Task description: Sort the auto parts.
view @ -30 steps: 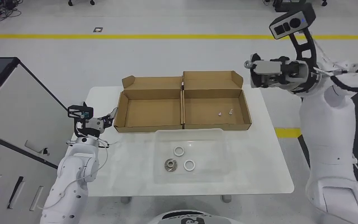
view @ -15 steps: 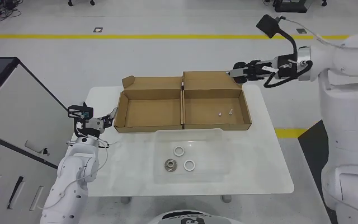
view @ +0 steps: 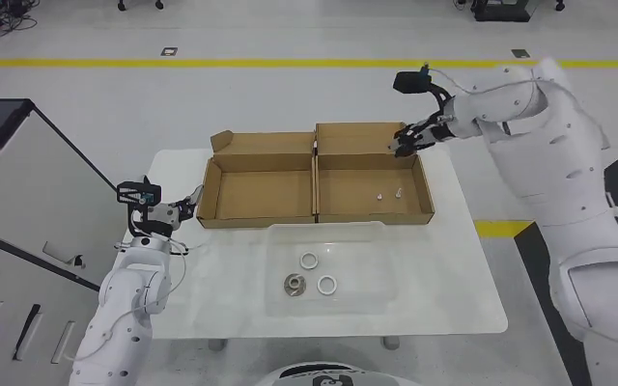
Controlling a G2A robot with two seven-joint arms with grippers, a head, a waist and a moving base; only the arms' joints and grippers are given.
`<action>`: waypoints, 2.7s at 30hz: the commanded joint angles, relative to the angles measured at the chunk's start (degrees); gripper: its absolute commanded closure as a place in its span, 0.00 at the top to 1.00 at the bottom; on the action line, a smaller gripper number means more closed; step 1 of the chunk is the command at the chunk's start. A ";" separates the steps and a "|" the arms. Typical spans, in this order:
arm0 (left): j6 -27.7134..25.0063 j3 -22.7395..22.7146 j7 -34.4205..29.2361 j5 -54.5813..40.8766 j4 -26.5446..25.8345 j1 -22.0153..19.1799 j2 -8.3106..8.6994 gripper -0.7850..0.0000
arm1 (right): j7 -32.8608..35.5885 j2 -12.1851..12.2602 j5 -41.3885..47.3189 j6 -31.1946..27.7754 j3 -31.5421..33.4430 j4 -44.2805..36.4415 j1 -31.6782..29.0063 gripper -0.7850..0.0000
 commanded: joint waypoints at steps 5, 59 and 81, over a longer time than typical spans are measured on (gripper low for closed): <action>0.00 0.00 0.00 0.00 0.00 0.00 0.00 1.00 | -2.18 -1.76 -3.02 -0.02 -6.73 5.18 0.81 0.00; 0.00 0.00 0.00 0.00 0.00 0.00 0.00 1.00 | -16.39 -19.81 -9.04 1.58 -30.51 38.29 7.26 0.00; 0.00 0.00 0.00 0.00 0.00 0.00 0.00 1.00 | -19.76 -28.75 -8.41 -2.31 -32.53 55.39 9.01 0.13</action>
